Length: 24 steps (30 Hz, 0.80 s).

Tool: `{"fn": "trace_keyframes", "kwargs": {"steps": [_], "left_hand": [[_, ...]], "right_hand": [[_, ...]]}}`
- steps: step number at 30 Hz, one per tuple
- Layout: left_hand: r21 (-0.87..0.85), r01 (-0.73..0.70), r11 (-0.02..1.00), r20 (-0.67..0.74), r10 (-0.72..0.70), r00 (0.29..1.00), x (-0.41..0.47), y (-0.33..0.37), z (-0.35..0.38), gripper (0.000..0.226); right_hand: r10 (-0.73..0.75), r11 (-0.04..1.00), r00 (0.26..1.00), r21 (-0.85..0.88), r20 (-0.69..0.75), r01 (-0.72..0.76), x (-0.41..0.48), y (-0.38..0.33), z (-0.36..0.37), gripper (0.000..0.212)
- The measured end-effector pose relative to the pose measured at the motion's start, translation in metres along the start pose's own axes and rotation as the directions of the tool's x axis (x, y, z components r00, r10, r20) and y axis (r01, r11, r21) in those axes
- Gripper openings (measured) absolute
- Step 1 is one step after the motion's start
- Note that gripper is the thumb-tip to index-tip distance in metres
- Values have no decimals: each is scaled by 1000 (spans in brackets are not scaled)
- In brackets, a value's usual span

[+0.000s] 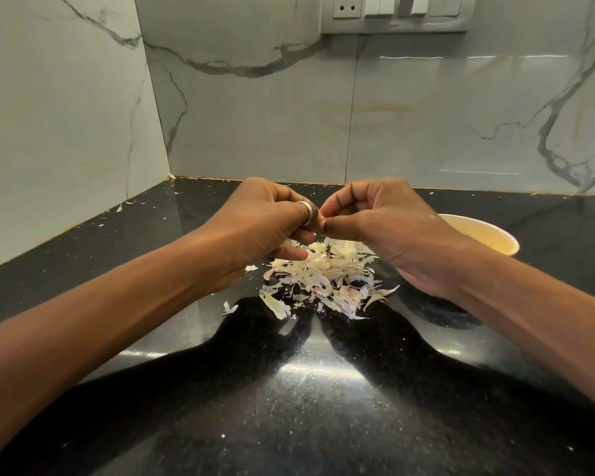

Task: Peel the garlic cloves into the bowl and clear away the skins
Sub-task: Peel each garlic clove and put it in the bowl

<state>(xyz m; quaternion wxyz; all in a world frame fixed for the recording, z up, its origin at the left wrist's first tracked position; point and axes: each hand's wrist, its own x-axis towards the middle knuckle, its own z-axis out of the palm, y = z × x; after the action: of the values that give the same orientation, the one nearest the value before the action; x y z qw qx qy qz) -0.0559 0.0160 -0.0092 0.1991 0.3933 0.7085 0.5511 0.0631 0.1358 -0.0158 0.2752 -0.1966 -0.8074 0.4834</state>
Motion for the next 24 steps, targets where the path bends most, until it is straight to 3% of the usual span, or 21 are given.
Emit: {"fn": "trace_keyframes", "kwargs": {"steps": [9,16,24], "left_hand": [[9,-39,999,-5,39,999,2,-3,-1,11],[182,-115,976,0,117,993,5,-9,-2,7],[331,-223,917,51,218,975,6,-11,-3,11]], "right_hand": [[-16,999,1000,28,20,15,-1,0,-1,12],[115,954,993,274,38,-121,4,0,-1,14],[160,905,985,388,70,-175,5,-1,-2,15]]}}
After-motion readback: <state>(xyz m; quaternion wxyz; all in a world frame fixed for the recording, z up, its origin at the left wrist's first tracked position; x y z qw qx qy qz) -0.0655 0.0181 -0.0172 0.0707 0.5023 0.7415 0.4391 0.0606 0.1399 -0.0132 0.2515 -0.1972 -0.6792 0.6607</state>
